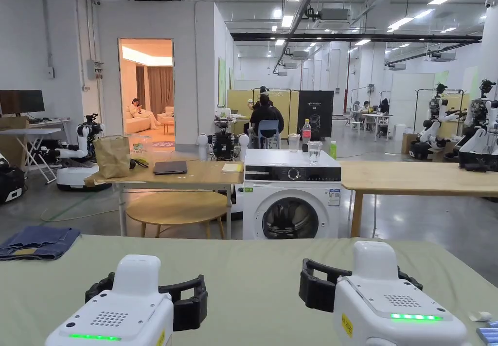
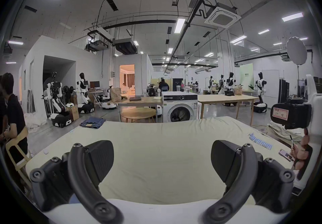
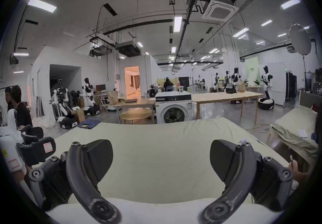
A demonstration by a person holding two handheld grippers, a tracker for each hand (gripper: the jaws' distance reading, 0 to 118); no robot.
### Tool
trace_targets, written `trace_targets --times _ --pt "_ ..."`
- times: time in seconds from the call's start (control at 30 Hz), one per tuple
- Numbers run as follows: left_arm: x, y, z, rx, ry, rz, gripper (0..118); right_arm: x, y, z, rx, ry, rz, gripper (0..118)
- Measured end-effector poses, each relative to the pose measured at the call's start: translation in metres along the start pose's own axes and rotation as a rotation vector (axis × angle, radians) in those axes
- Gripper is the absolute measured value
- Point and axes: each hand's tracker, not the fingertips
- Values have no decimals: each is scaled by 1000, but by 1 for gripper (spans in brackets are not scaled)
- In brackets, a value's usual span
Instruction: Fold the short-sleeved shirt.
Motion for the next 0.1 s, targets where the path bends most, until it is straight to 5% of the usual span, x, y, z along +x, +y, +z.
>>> trace_targets --times 0.1 --pt "2 0 1 7 8 -4 112 6 -2 -1 -3 36 -18 112"
